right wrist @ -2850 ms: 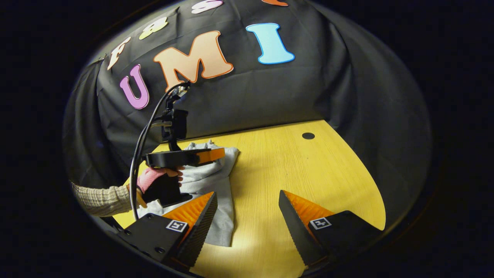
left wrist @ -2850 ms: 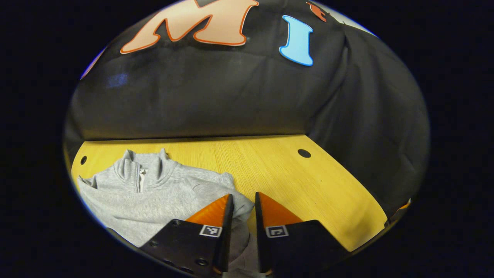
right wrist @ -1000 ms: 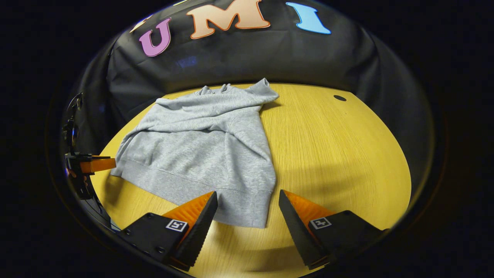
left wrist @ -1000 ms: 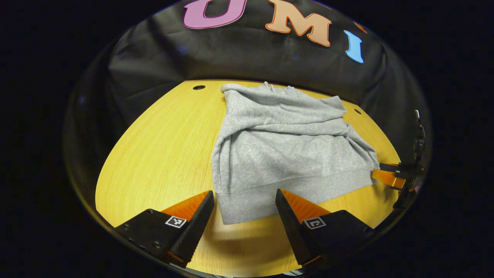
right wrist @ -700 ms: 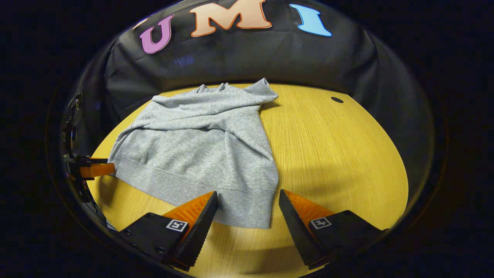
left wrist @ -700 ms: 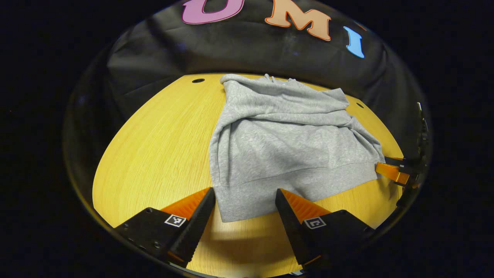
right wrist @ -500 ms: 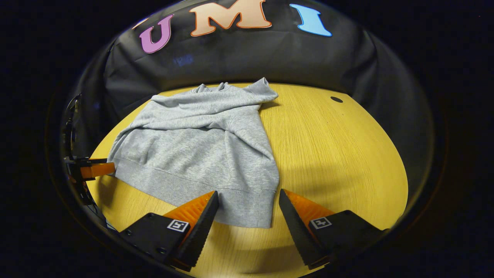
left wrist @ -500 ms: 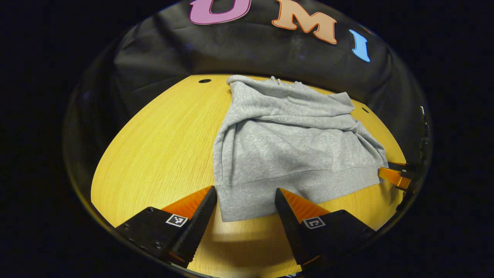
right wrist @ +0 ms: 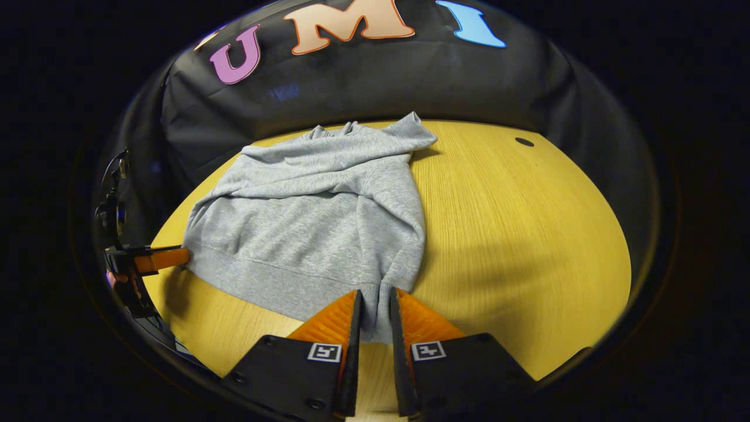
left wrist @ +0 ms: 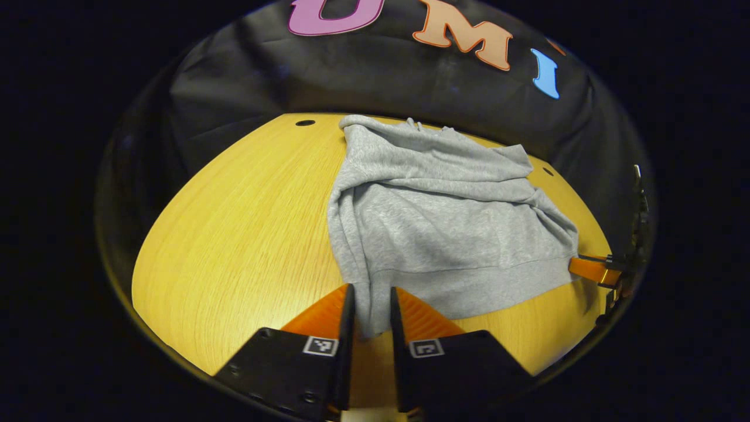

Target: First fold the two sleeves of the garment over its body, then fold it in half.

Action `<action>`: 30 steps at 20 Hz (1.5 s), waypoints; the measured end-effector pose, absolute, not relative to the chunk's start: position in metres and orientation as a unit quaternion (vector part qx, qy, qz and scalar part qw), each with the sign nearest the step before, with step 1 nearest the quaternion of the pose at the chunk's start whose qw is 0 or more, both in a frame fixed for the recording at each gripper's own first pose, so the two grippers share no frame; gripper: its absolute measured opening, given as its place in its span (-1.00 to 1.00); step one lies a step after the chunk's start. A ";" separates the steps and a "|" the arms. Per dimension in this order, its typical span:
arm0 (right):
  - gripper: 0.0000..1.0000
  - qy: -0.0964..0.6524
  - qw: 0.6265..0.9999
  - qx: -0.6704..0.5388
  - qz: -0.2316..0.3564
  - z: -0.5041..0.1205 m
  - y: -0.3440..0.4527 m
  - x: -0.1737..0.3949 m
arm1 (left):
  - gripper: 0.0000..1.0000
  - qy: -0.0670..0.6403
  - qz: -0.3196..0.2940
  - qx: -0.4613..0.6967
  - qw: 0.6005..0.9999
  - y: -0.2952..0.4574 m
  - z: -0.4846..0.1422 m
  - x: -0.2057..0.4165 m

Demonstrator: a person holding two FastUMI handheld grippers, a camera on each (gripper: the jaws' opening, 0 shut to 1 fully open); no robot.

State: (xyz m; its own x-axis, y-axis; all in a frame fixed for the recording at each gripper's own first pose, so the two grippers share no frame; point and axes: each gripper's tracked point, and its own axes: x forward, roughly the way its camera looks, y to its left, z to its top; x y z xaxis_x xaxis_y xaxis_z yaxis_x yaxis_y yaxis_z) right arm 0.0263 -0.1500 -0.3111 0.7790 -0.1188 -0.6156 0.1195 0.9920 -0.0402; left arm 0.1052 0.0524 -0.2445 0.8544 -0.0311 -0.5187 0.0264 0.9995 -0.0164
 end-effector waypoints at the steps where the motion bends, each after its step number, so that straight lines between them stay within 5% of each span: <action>1: -0.47 0.330 0.942 0.001 -0.057 -0.313 -0.149 0.026 | -0.63 0.272 -0.019 -0.015 0.962 0.051 -0.245 0.106; 2: -0.67 0.331 0.942 0.002 -0.058 -0.312 -0.148 0.027 | -0.82 0.273 -0.023 -0.019 0.961 0.051 -0.246 0.107; 4: -0.68 0.334 0.941 -0.003 -0.056 -0.312 -0.147 0.027 | -0.94 0.275 -0.029 -0.018 0.961 0.050 -0.245 0.108; 11: -0.94 0.333 0.941 -0.010 -0.054 -0.309 -0.147 0.031 | -1.00 0.286 -0.041 -0.038 0.957 0.049 -0.244 0.110; 21: -0.94 0.287 0.957 0.027 -0.041 -0.262 -0.139 0.050 | -1.00 0.252 -0.062 -0.088 0.962 0.031 -0.197 0.119; 30: -0.94 0.234 0.971 0.044 -0.033 -0.206 -0.140 0.120 | -1.00 0.187 -0.068 -0.118 0.973 0.023 -0.128 0.197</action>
